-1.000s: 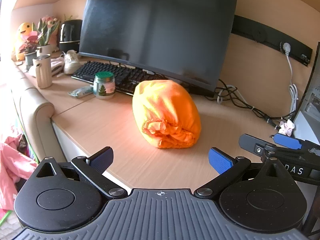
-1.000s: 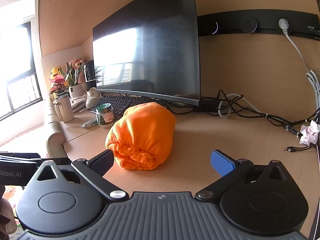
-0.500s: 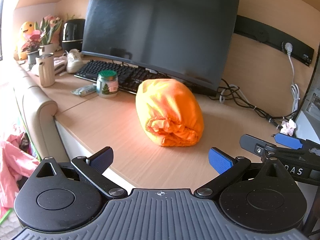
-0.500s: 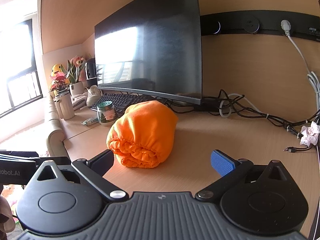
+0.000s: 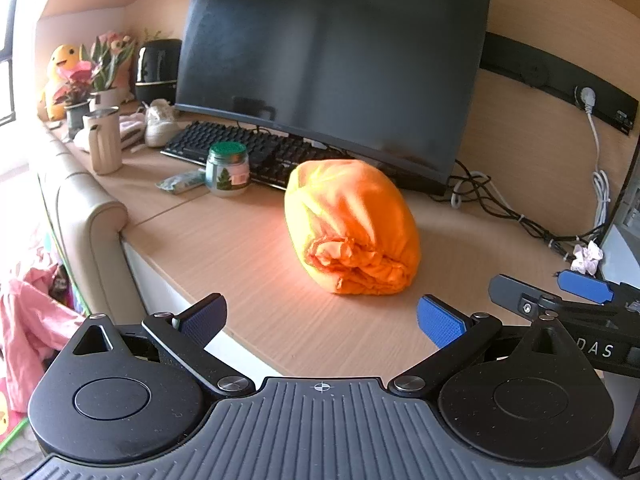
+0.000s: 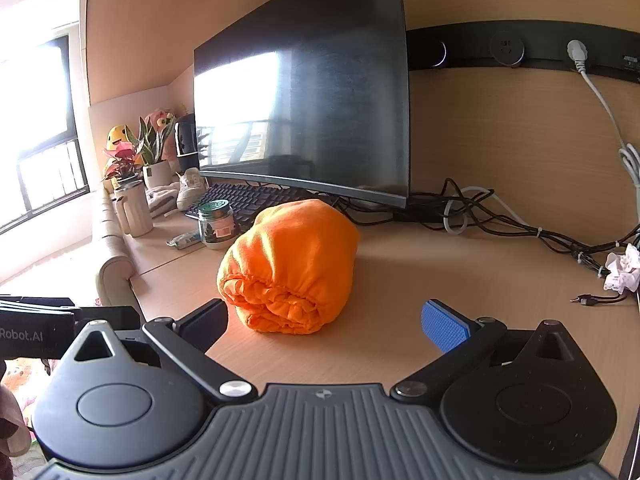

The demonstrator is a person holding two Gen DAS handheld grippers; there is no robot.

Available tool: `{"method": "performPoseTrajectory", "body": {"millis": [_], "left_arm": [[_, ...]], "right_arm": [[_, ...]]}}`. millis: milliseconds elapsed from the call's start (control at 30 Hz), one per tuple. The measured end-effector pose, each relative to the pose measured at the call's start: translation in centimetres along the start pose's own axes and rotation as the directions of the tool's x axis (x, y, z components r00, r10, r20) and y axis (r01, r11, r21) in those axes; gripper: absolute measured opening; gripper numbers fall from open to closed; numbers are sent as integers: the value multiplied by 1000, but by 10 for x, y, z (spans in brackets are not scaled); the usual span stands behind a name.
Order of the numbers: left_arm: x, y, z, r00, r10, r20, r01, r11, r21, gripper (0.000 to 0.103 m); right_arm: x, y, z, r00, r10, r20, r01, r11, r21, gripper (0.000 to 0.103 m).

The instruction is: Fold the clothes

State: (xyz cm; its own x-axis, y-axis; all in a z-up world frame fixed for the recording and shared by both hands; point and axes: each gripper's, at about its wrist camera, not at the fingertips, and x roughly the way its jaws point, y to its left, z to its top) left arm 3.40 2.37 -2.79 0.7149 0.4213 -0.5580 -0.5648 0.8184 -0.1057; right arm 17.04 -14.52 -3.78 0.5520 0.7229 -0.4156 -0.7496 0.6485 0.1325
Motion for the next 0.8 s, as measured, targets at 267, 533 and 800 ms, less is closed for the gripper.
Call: {"method": "performPoseTrajectory", "body": {"millis": [267,533,800], "left_arm": [[1,-3,1,1000,25,11,-25,999,31,103],[-1,2,-1,1000,28,3,-28,999,16,103],[-4,2,-4,1000,25,8,-25,1000,16,103]], "right_arm": [[-2,-1,0,1000,-6,-1,6,1000,0,103],[-2,-1,-3,1000,0,-17,0,1000,-3,103],[-3,4,-3,1000,15,-12,-15,1000,-13,103]]}}
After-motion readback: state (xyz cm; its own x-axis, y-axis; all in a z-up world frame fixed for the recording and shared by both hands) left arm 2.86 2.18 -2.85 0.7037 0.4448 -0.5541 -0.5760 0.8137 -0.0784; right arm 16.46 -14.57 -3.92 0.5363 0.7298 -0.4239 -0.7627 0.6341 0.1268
